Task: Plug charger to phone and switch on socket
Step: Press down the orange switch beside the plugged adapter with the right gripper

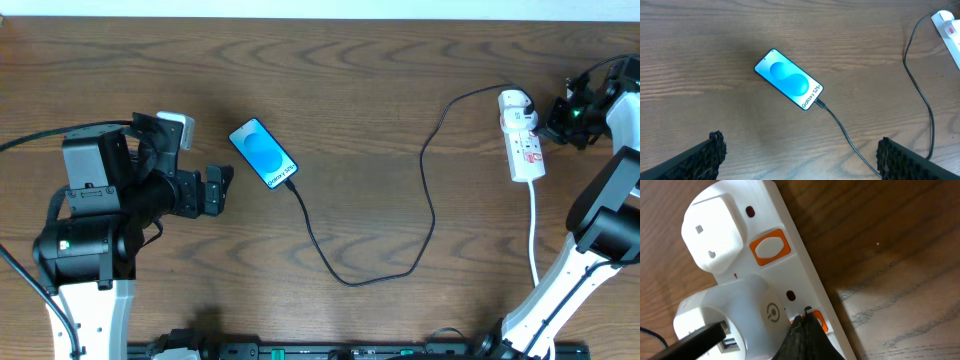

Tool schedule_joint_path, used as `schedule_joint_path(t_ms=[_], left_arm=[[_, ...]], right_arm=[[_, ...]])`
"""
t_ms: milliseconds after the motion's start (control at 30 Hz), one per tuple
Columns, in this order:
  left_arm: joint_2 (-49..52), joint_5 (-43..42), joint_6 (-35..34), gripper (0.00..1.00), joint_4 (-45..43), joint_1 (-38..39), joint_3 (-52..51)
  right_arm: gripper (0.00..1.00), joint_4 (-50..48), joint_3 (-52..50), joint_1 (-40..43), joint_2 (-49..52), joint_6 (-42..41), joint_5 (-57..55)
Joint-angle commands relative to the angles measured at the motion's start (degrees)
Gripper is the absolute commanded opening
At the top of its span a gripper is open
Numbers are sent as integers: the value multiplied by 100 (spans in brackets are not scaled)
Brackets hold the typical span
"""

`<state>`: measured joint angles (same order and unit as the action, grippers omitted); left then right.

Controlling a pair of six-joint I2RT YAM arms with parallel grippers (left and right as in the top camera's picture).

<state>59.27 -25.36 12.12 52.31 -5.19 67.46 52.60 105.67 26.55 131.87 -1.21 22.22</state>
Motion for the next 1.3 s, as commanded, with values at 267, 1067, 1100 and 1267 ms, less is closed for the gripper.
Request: schedule_joint_path(t_ms=[267, 1067, 1100, 1267], left_arm=[[22, -52, 92, 98, -2, -24, 15], [22, -52, 94, 98, -2, -24, 15], [22, -52, 94, 98, -2, -24, 15], [22, -52, 94, 98, -2, -24, 15]], right_arm=[[1, 144, -52, -203, 166, -302, 83], [1, 63, -151, -457, 166, -212, 83], [1, 55, -168, -474, 166, -212, 83], [1, 66, -236, -546, 166, -210, 214]])
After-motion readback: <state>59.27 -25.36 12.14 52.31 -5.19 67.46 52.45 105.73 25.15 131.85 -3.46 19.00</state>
